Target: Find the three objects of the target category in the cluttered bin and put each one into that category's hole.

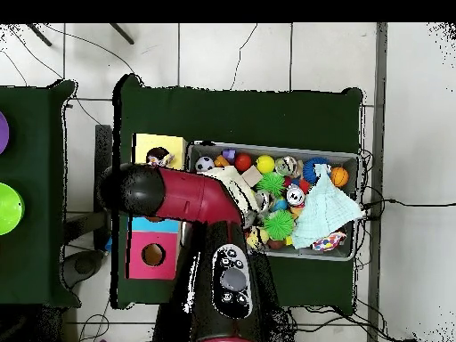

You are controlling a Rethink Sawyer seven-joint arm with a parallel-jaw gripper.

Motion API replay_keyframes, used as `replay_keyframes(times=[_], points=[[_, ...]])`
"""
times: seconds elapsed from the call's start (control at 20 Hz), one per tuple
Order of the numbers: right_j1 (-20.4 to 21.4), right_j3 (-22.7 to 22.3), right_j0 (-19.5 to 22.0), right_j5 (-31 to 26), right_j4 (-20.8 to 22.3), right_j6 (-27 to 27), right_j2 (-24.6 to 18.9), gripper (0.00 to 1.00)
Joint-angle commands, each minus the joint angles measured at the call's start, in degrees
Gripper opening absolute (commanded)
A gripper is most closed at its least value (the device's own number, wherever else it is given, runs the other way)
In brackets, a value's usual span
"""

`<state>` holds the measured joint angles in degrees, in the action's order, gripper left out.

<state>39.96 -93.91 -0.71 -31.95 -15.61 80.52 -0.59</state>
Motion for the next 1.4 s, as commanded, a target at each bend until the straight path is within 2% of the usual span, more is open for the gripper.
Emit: replay_keyframes(times=[0.05, 0.25, 0.35, 0.45, 0.6, 0.8, 1.1, 1.4], points=[[-0.6, -4.6, 3.2, 10.0, -0.2, 10.8, -3.9, 0.0], [-1.4, -4.6, 3.5, 10.2, -0.3, 10.5, -4.2, 0.0], [-3.1, -1.9, 1.3, 2.9, 1.0, 10.6, -0.5, 0.0], [-3.9, -1.0, 0.7, 0.4, 1.7, 10.4, 0.7, 0.0], [-4.6, -0.7, 0.3, -2.1, 2.0, 10.4, 1.4, 0.0], [-6.1, 0.1, 0.0, -2.6, 1.8, 10.7, 1.8, 0.0], [-7.7, -0.9, 0.8, 2.7, 0.8, 10.4, 0.1, 0.0], [-7.7, -2.3, 3.7, 11.4, -0.3, 9.3, -4.8, 0.0]])
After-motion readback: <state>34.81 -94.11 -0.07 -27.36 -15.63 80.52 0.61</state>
